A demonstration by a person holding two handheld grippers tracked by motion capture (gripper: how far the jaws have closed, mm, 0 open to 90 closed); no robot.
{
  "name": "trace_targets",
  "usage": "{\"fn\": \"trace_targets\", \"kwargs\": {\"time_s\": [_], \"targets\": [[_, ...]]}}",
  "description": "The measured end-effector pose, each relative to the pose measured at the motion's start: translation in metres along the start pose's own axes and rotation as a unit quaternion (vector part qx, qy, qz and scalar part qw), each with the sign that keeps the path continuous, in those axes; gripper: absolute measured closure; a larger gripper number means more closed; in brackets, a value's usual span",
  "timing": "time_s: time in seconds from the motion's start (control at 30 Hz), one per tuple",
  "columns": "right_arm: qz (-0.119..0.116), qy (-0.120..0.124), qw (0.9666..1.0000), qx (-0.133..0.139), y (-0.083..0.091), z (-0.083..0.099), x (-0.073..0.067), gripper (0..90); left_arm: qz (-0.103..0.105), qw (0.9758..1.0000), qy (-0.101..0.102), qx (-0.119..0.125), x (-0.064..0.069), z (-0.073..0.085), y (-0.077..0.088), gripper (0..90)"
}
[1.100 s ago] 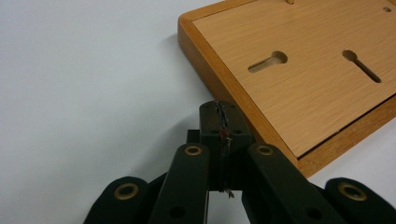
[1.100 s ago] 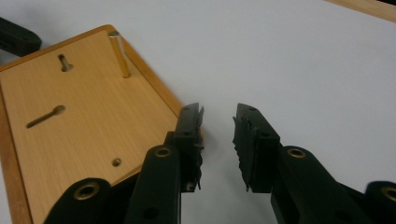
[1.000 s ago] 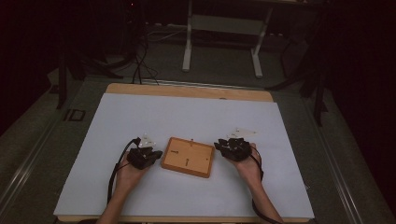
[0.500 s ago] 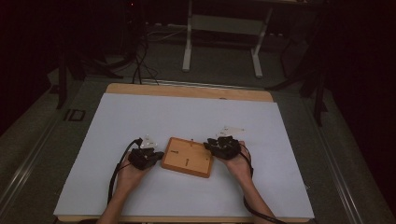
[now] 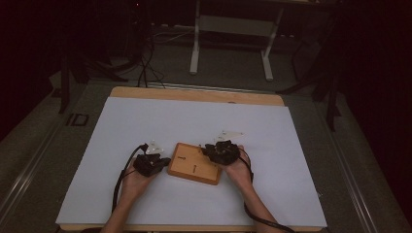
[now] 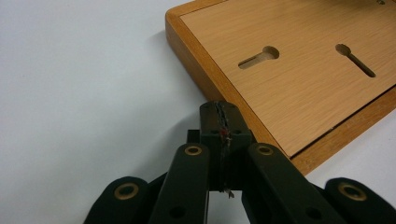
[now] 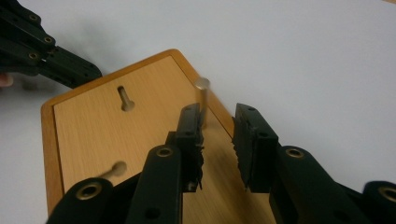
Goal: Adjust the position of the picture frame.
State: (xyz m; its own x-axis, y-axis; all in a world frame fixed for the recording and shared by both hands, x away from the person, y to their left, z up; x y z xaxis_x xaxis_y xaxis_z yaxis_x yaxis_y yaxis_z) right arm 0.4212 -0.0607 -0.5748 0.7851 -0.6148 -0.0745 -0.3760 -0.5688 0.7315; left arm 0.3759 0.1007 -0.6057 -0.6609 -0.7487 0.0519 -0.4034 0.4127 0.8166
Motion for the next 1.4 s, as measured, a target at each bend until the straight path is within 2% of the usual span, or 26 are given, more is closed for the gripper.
{"fn": "trace_targets", "kwargs": {"time_s": [0.33,0.53,0.73,0.93,1.2,1.4], "targets": [[-0.009,-0.003,1.0,0.0,-0.013,-0.009,-0.006,78.7,-0.001,1.0,0.001,0.003,0.0,-0.001,0.0,89.7],[-0.026,-0.021,0.9994,0.002,-0.022,-0.009,-0.006,82.6,0.0,1.0,0.001,0.005,0.001,-0.001,0.001,89.7],[-0.049,-0.044,0.9978,0.011,-0.022,-0.009,-0.004,83.4,0.003,1.0,0.0,0.009,0.002,-0.002,0.002,89.8],[-0.044,-0.04,0.9982,0.008,-0.02,-0.008,-0.004,84.0,0.016,0.9998,-0.003,0.015,0.009,-0.003,0.005,89.7],[-0.037,-0.044,0.9983,0.006,-0.011,-0.003,0.0,84.3,0.027,0.999,-0.031,0.02,0.03,-0.007,0.008,89.7],[-0.023,-0.049,0.9985,0.001,-0.008,0.001,0.005,84.2,0.03,0.9988,-0.036,0.015,0.036,-0.01,0.002,89.6]]}}
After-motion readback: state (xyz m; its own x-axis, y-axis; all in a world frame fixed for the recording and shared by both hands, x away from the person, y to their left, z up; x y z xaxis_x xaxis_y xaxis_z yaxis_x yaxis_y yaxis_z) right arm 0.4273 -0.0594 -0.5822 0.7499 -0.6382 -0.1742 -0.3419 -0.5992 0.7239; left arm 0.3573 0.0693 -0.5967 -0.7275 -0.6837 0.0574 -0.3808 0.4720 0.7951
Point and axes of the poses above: each handheld gripper's, and its own axes: y roughly backward along the jaws, z roughly out of its underside, x roughly to its right, the point moved 10 cm from there along -y, roughly forward along the jaws, and after that the axes turned 11 degrees about -x, right-handed, at the moved point
